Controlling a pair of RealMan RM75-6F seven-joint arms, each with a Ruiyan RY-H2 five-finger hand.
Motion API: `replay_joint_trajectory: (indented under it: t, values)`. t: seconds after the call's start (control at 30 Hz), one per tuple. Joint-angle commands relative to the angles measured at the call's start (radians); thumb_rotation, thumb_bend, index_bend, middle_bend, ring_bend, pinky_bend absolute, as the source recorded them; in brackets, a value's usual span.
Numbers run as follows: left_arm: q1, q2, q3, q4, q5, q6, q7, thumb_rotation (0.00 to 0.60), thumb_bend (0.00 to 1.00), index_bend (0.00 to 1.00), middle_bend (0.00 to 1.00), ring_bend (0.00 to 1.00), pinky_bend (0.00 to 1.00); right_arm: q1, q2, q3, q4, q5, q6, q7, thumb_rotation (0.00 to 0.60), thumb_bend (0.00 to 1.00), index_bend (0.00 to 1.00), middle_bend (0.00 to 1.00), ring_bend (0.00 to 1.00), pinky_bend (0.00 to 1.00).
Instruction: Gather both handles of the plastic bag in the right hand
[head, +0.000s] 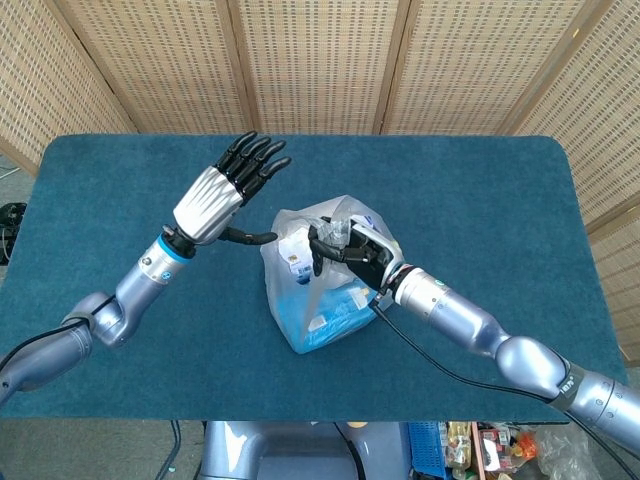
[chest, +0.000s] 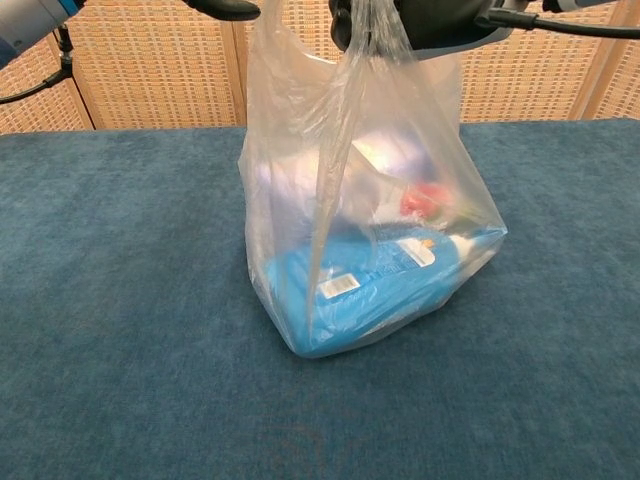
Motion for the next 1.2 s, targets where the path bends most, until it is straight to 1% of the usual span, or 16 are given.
replay_joint_trajectory:
  t: [0.03,0.23,0.37,0.47,0.6,0.63,0.73,0.87,0.9,1.0,1.07,1.1,1.13,1.17,1.2]
  values:
    - [0.015,0.023,0.006,-0.024,-0.005,-0.011,-0.041,0.393,0.0,0.0,0.0,0.0,0.0,0.013,0.008,-0.017,-0.009,0.009,0.023,0.002,0.6,0.44,0.53,0.7,0.64,0.58]
    - [0.031,0.042,-0.009,-0.051,-0.032,-0.022,-0.109,0.384,0.0,0.0,0.0,0.0,0.0,0.042,0.019,-0.055,-0.02,0.023,0.061,0.003,0.6,0.44,0.54,0.7,0.64,0.58]
    - [0.043,0.055,-0.023,-0.063,-0.049,-0.02,-0.115,0.382,0.0,0.0,0.0,0.0,0.0,0.057,0.026,-0.07,-0.025,0.033,0.085,0.004,0.6,0.44,0.54,0.7,0.64,0.58]
    - [0.058,0.08,-0.027,-0.08,-0.057,-0.017,-0.112,0.38,0.0,0.0,0.0,0.0,0.0,0.071,0.037,-0.078,-0.033,0.041,0.104,0.004,0.6,0.44,0.53,0.7,0.64,0.59]
    - [0.092,0.132,-0.019,-0.119,-0.067,-0.018,-0.107,0.39,0.0,0.0,0.0,0.0,0.0,0.094,0.06,-0.083,-0.047,0.063,0.136,0.004,0.6,0.44,0.53,0.7,0.66,0.61]
    - [0.102,0.145,-0.017,-0.128,-0.071,-0.016,-0.104,0.398,0.0,0.0,0.0,0.0,0.0,0.102,0.068,-0.087,-0.05,0.069,0.144,0.002,0.6,0.44,0.52,0.7,0.67,0.61]
    - [0.146,0.196,-0.003,-0.169,-0.085,-0.013,-0.089,0.46,0.0,0.0,0.0,0.0,0.0,0.145,0.102,-0.112,-0.067,0.112,0.179,-0.006,0.6,0.44,0.51,0.69,0.67,0.61]
    - [0.205,0.242,0.015,-0.206,-0.103,-0.003,-0.061,0.579,0.0,0.0,0.0,0.0,0.0,0.214,0.148,-0.154,-0.091,0.188,0.213,-0.015,0.6,0.41,0.49,0.68,0.67,0.61]
    - [0.22,0.251,0.02,-0.216,-0.109,-0.003,-0.058,0.597,0.0,0.0,0.0,0.0,0.0,0.229,0.157,-0.162,-0.096,0.204,0.218,-0.018,0.6,0.39,0.49,0.68,0.67,0.61]
    - [0.259,0.278,0.035,-0.245,-0.128,-0.013,-0.045,0.6,0.0,0.0,0.0,0.0,0.0,0.27,0.182,-0.18,-0.11,0.239,0.222,-0.027,0.6,0.3,0.49,0.68,0.68,0.61]
    - [0.29,0.298,0.05,-0.257,-0.15,-0.026,-0.032,0.6,0.0,0.0,0.0,0.0,0.0,0.288,0.19,-0.182,-0.118,0.246,0.222,-0.033,0.6,0.19,0.49,0.68,0.69,0.61]
    - [0.315,0.321,0.059,-0.285,-0.164,-0.028,-0.019,0.6,0.0,0.0,0.0,0.0,0.0,0.303,0.196,-0.188,-0.123,0.252,0.228,-0.041,0.6,0.11,0.49,0.68,0.7,0.61]
    - [0.33,0.335,0.062,-0.306,-0.175,-0.03,-0.009,0.6,0.0,0.0,0.0,0.0,0.0,0.313,0.199,-0.195,-0.125,0.255,0.234,-0.047,0.6,0.06,0.5,0.68,0.71,0.61]
    - [0.349,0.349,0.066,-0.326,-0.191,-0.033,0.002,0.6,0.0,0.0,0.0,0.0,0.0,0.323,0.199,-0.199,-0.127,0.258,0.24,-0.051,0.6,0.02,0.51,0.68,0.72,0.61]
    - [0.37,0.362,0.071,-0.349,-0.21,-0.034,0.015,0.6,0.0,0.0,0.0,0.0,0.0,0.33,0.196,-0.202,-0.127,0.261,0.247,-0.052,0.6,0.01,0.52,0.68,0.73,0.61]
